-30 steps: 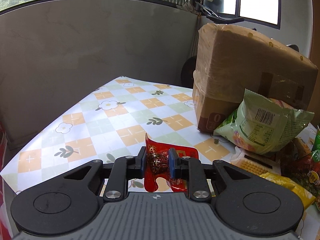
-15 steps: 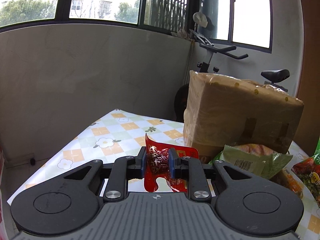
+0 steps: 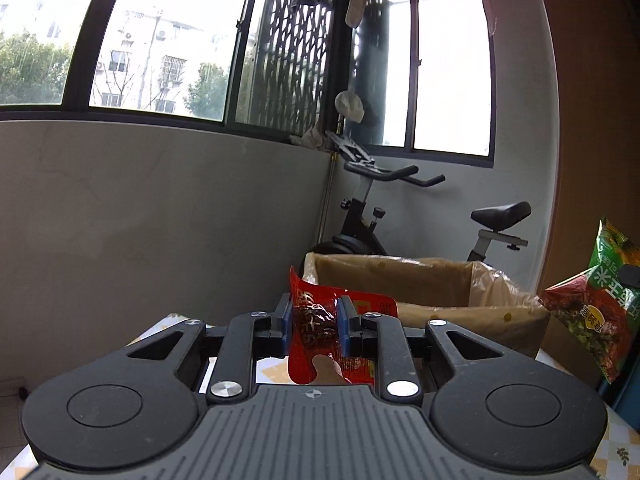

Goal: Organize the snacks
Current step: 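Lift the red packet toward the box with the left tool while the right tool holds the green bag, then open both tools over the box to drop the red packet and green bag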

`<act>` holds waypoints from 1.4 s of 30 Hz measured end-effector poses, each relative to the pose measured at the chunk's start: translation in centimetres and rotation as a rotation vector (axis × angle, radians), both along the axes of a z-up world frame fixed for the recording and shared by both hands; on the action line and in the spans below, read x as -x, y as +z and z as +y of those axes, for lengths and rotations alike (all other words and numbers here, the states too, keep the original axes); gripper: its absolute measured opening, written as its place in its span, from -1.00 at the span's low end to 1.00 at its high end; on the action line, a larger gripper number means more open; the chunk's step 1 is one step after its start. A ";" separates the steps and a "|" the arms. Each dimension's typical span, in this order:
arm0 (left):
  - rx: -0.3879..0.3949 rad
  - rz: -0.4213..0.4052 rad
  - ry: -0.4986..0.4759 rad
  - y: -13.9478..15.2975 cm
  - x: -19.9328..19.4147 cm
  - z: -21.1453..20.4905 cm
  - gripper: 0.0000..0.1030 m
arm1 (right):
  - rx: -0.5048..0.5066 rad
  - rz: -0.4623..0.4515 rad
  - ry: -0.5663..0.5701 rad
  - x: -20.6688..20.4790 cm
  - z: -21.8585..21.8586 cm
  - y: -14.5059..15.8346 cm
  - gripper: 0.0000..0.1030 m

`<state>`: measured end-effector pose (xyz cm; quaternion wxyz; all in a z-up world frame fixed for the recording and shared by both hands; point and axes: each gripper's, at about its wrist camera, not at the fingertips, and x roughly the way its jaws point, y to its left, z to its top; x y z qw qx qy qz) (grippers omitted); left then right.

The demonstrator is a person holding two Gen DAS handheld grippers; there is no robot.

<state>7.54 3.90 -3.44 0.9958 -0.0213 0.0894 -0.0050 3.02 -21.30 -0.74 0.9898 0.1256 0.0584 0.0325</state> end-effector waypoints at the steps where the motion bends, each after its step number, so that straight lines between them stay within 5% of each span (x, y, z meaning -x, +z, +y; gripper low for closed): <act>1: -0.003 -0.009 -0.007 0.4 -0.6 -0.5 -0.54 | 0.011 -0.018 0.006 -0.6 0.3 0.6 0.23; 14: -0.028 -0.050 -0.032 2.2 -9.8 -4.3 -0.54 | 0.135 -0.068 0.042 -12.2 4.0 2.8 0.23; 24: 0.017 0.106 -0.060 -0.1 -15.1 -4.3 -0.52 | 0.138 0.139 0.049 -18.6 5.9 -1.2 0.24; 27: 0.009 0.148 -0.043 -1.0 -15.9 -4.0 -0.37 | 0.093 0.216 0.065 -19.3 6.0 -2.6 0.27; 31: 0.052 0.150 -0.044 -1.4 -15.9 -2.7 0.31 | 0.080 0.266 0.082 -19.1 6.1 -3.5 0.37; 33: 0.037 0.153 -0.036 -1.5 -15.6 -2.5 0.32 | 0.073 0.270 0.082 -18.7 5.9 -3.6 0.49; 42: 0.046 0.197 -0.045 -1.4 -11.5 0.5 0.44 | 0.078 0.235 0.109 -14.3 4.2 -2.9 0.50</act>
